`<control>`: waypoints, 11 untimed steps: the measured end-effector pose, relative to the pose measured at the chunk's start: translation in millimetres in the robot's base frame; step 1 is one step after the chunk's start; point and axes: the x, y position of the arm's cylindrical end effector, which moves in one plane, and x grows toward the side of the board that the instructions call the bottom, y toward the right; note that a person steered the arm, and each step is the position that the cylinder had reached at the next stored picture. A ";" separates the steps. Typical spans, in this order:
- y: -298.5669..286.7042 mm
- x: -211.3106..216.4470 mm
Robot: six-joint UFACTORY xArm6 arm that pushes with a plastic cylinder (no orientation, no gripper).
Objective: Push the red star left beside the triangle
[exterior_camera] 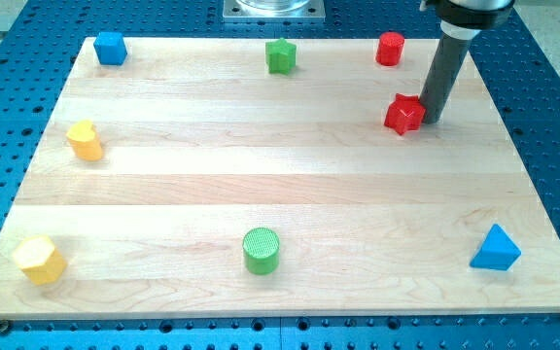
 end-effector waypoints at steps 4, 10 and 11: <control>-56.4 11.5; -75.1 187.2; -75.3 165.8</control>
